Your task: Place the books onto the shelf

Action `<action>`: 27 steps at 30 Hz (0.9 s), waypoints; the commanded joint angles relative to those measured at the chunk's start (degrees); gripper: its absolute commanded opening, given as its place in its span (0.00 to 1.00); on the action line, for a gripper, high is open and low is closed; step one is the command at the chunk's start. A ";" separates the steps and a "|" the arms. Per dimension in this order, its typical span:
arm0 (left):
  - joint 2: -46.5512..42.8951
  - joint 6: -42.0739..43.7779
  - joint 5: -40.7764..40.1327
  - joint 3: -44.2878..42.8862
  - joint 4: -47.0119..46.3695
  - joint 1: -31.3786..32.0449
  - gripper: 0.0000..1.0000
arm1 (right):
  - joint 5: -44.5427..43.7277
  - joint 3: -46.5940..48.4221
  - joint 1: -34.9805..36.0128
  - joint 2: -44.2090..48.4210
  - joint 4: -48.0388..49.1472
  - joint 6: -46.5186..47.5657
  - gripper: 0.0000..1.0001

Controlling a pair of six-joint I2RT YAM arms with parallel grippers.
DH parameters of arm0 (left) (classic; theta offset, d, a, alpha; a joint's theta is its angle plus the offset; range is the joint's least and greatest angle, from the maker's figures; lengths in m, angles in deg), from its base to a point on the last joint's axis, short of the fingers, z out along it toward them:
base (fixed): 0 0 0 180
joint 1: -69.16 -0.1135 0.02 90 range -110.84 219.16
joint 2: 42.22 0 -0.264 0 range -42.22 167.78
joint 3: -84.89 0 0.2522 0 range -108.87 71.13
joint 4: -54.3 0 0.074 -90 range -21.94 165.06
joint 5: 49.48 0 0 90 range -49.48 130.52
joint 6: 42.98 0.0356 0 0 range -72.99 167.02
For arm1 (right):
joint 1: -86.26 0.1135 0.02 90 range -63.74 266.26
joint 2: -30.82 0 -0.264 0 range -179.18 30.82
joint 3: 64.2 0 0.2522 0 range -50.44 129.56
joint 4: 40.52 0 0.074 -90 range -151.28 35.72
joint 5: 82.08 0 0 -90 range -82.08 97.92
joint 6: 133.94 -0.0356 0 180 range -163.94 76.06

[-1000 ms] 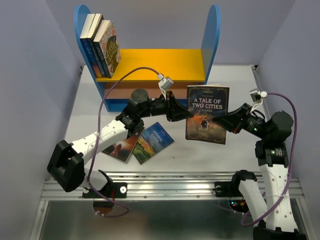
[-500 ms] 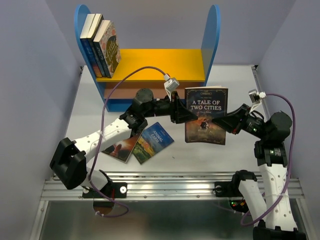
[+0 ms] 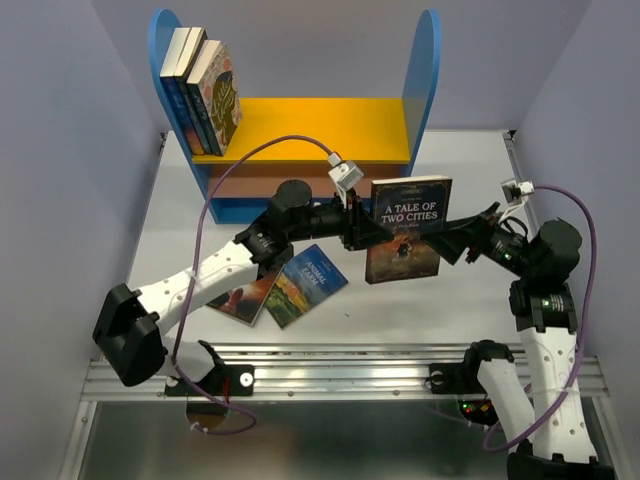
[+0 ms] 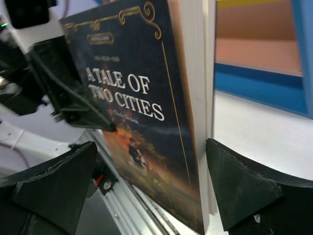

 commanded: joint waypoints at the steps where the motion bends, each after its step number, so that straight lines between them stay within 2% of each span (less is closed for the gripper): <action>1: -9.05 10.06 -14.76 -7.72 4.45 0.81 0.00 | -10.09 5.47 0.34 -1.13 -7.54 5.14 1.00; 6: -16.70 17.88 -27.28 -12.30 11.40 0.63 0.00 | -26.26 8.02 0.34 -2.37 -14.94 7.78 1.00; 7: -17.58 19.12 -32.00 -13.00 11.93 0.55 0.00 | -28.11 8.11 0.34 -2.37 -16.43 8.39 1.00; 11: -19.43 24.56 -42.75 -18.09 14.48 0.20 0.00 | -30.15 8.11 0.34 -3.34 -18.20 9.45 1.00; 13: -19.52 26.94 -46.26 -18.72 13.44 0.02 0.00 | -29.97 8.02 0.34 -3.86 -18.20 9.63 1.00; 16: -18.65 32.30 -59.50 -18.81 8.61 -0.25 0.00 | -30.41 8.11 0.34 -4.22 -18.29 9.98 1.00; 20: -16.01 41.43 -70.96 -16.79 -2.10 -1.65 0.00 | -30.85 8.28 0.34 -4.57 -18.29 10.68 1.00; 22: -13.03 43.99 -72.03 -17.58 -4.67 -4.54 0.00 | -31.29 8.55 0.34 -4.92 -18.47 10.77 1.00; 27: -7.23 43.03 -68.52 -20.57 -4.49 -13.23 0.00 | -32.17 8.81 0.34 -5.89 -18.91 11.39 1.00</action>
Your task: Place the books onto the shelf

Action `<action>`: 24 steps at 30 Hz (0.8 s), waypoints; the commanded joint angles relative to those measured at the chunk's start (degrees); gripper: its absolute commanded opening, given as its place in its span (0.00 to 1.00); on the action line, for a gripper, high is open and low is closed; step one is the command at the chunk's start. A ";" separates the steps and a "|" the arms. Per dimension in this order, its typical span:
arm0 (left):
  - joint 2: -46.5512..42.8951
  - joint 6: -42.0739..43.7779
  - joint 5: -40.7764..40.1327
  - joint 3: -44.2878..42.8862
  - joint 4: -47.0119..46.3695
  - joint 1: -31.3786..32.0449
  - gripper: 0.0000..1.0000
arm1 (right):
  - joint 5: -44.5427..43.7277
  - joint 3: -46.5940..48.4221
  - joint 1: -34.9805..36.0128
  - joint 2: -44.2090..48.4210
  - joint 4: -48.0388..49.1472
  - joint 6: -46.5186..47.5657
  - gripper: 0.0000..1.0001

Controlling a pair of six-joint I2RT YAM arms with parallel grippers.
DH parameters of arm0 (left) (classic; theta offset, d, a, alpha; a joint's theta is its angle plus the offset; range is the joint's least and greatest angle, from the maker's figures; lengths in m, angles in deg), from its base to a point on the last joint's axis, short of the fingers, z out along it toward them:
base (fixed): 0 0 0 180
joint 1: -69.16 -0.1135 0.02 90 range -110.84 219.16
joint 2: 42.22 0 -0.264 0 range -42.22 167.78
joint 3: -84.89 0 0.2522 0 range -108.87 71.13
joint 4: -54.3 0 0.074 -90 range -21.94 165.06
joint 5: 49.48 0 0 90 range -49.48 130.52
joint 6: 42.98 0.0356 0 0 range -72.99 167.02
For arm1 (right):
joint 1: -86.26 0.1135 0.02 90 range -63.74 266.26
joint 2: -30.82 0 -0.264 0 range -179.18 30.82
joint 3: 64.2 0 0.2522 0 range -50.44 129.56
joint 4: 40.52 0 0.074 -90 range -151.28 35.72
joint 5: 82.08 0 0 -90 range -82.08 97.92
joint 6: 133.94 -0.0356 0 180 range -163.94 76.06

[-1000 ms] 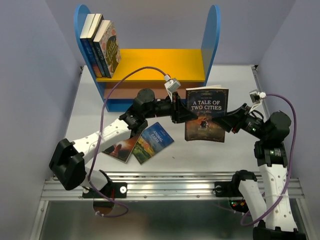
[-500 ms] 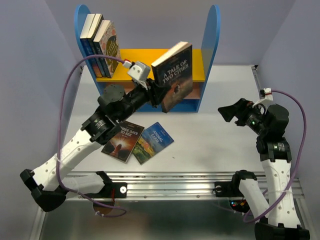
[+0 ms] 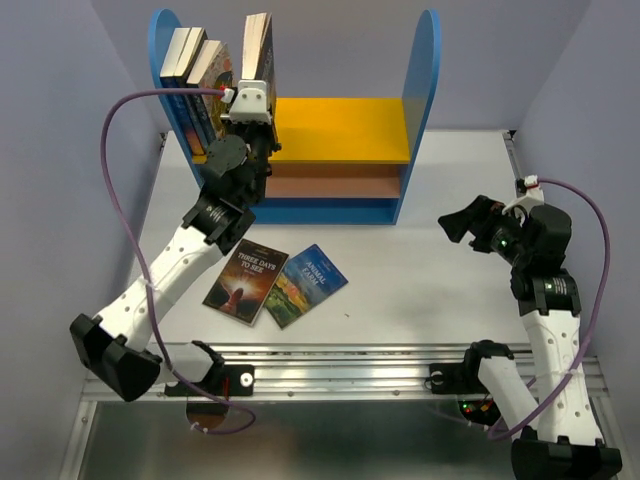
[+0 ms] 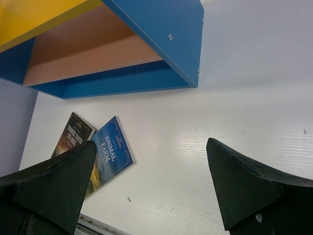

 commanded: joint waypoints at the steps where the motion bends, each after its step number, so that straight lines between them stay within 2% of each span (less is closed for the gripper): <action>1: 1.78 2.97 -0.14 -4.55 -11.58 -4.99 0.00 | -1.70 2.91 0.32 -0.47 0.02 1.51 1.00; 9: 9.25 -0.72 -0.65 -6.48 -8.59 -11.14 0.00 | -2.05 3.26 0.32 -1.87 -0.15 1.60 1.00; 17: 10.05 -1.78 -2.23 -5.70 -6.13 -15.27 0.00 | -2.58 3.00 0.32 -1.88 -0.42 1.77 1.00; 24: 9.00 -3.18 -0.38 -3.67 -4.64 -17.47 0.00 | -2.49 2.91 0.32 -2.22 -0.42 1.69 1.00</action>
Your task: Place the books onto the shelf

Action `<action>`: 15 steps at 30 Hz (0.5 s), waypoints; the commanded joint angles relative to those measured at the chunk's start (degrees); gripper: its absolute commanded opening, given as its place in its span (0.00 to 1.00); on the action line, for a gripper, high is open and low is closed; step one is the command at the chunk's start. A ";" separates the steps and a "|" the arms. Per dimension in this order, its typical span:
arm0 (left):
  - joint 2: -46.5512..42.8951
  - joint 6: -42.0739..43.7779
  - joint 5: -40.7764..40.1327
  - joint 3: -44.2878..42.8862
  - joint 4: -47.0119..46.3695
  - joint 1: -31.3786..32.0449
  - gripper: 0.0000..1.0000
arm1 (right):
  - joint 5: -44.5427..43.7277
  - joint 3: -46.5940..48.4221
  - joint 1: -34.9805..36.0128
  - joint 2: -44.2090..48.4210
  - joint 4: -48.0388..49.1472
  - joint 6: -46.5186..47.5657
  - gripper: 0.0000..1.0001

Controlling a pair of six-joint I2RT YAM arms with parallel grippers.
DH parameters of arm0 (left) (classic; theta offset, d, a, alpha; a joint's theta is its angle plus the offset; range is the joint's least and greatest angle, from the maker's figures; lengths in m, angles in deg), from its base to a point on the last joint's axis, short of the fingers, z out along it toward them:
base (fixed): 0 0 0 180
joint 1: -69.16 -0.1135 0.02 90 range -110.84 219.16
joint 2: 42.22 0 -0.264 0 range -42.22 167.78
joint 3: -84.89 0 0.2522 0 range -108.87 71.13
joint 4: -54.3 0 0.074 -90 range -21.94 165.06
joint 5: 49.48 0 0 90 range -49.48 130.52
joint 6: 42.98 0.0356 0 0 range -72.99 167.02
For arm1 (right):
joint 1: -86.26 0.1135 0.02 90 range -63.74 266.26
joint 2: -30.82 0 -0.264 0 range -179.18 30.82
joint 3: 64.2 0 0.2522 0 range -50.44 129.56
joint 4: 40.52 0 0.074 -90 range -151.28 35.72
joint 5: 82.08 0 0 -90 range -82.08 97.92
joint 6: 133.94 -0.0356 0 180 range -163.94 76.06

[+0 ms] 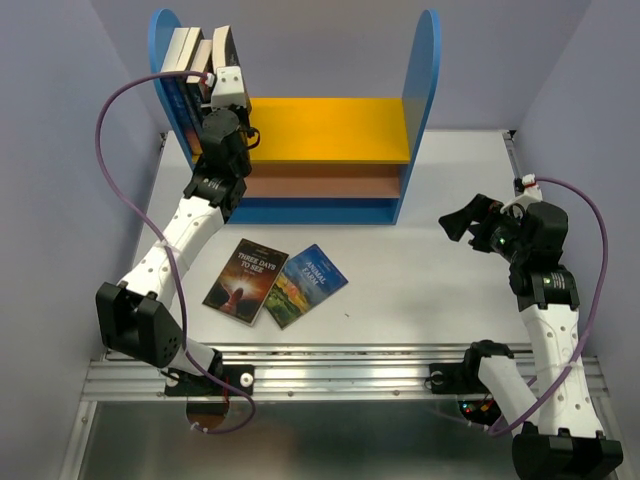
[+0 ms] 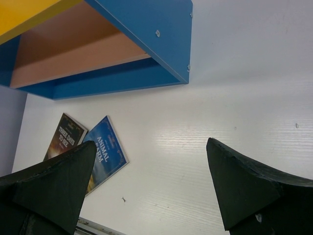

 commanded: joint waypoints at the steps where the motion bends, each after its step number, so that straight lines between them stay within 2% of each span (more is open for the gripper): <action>1: -3.35 -1.06 -1.02 -1.99 -5.40 -1.52 0.01 | -0.31 2.91 0.32 -0.02 0.46 0.96 1.00; 10: -3.18 -5.81 0.04 -3.31 0.05 -2.67 0.06 | -0.13 2.82 0.32 0.07 0.46 0.88 1.00; 11: -3.26 -5.98 -0.31 -3.39 0.83 -2.67 0.17 | 0.04 2.73 0.32 0.07 0.54 0.88 1.00; 13: -3.53 -6.95 -0.76 -3.22 1.37 -2.67 0.24 | 0.22 2.65 0.32 0.07 0.54 0.79 1.00; 15: -3.79 -7.83 0.99 -3.22 2.69 -2.67 0.36 | 0.48 2.56 0.32 0.07 0.63 0.79 1.00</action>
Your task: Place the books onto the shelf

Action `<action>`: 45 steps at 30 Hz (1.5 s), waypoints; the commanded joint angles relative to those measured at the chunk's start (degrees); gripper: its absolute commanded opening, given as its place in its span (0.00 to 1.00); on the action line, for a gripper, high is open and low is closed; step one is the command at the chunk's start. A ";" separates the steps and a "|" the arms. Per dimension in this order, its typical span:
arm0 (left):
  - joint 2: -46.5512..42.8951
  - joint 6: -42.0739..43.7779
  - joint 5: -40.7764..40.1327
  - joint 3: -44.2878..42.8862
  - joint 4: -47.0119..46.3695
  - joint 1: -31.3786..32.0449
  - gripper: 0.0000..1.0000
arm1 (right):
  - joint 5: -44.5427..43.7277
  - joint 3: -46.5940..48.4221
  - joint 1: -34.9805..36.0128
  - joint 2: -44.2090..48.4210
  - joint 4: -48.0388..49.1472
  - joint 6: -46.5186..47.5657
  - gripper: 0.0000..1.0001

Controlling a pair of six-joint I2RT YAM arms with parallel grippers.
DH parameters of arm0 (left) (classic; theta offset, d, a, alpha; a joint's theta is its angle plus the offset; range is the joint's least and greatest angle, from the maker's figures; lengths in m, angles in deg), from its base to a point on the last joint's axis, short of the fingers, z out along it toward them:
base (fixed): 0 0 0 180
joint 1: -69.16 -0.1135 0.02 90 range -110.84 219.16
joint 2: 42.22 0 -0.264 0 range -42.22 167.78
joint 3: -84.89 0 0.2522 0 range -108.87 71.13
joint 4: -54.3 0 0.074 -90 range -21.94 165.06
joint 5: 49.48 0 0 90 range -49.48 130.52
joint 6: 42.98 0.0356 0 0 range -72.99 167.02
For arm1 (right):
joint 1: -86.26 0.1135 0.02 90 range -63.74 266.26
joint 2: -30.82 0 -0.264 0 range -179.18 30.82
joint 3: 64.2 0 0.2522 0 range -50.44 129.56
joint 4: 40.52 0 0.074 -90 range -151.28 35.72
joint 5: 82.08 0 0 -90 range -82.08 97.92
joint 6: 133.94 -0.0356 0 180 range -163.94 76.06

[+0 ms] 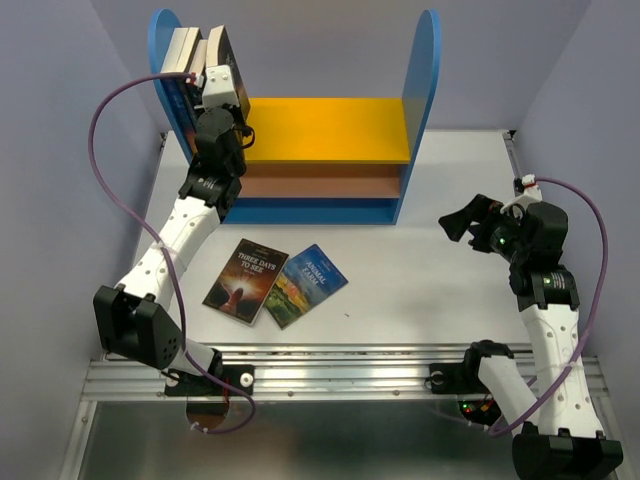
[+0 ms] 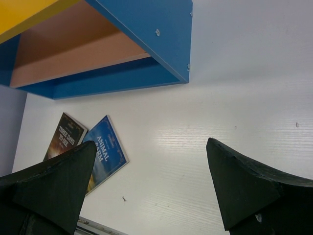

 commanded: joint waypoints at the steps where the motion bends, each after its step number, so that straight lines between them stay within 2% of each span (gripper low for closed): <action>1: -3.55 -2.69 -0.05 -3.07 1.31 -0.55 0.37 | 0.70 2.56 0.32 0.09 0.83 0.81 1.00; 4: -3.55 -2.87 -0.13 -3.06 1.84 -0.55 0.37 | 0.88 2.56 0.32 0.09 0.74 0.63 1.00; 5: -3.55 -2.87 -0.31 -3.24 2.10 -0.55 0.41 | 0.88 2.47 0.32 0.27 0.65 0.63 1.00; 9: -3.20 -2.87 -0.31 -4.47 4.65 -0.55 0.43 | 0.88 2.38 0.32 0.44 0.65 0.64 1.00; 12: -3.20 -2.79 -0.92 -4.65 5.53 -0.55 0.50 | 1.32 2.47 0.32 0.27 0.83 0.46 1.00; 27: -6.01 -7.53 -1.71 -5.00 7.02 -0.46 0.52 | 2.20 2.29 0.32 0.18 0.74 0.46 1.00; 32: -4.00 -12.62 -8.65 -9.47 12.72 -0.46 0.51 | 4.31 2.73 0.32 0.18 0.74 0.90 1.00; 35: -2.15 -16.05 -12.17 -14.21 20.00 -0.46 0.49 | 4.31 2.73 0.32 0.09 0.74 0.99 1.00; 41: -1.53 -20.10 -14.55 -18.79 26.71 0.24 0.50 | 4.40 2.73 0.32 -0.26 0.74 0.99 1.00; 45: 0.84 -23.08 -16.92 -23.44 34.68 0.51 0.54 | 4.22 2.65 0.32 -0.26 0.74 0.81 1.00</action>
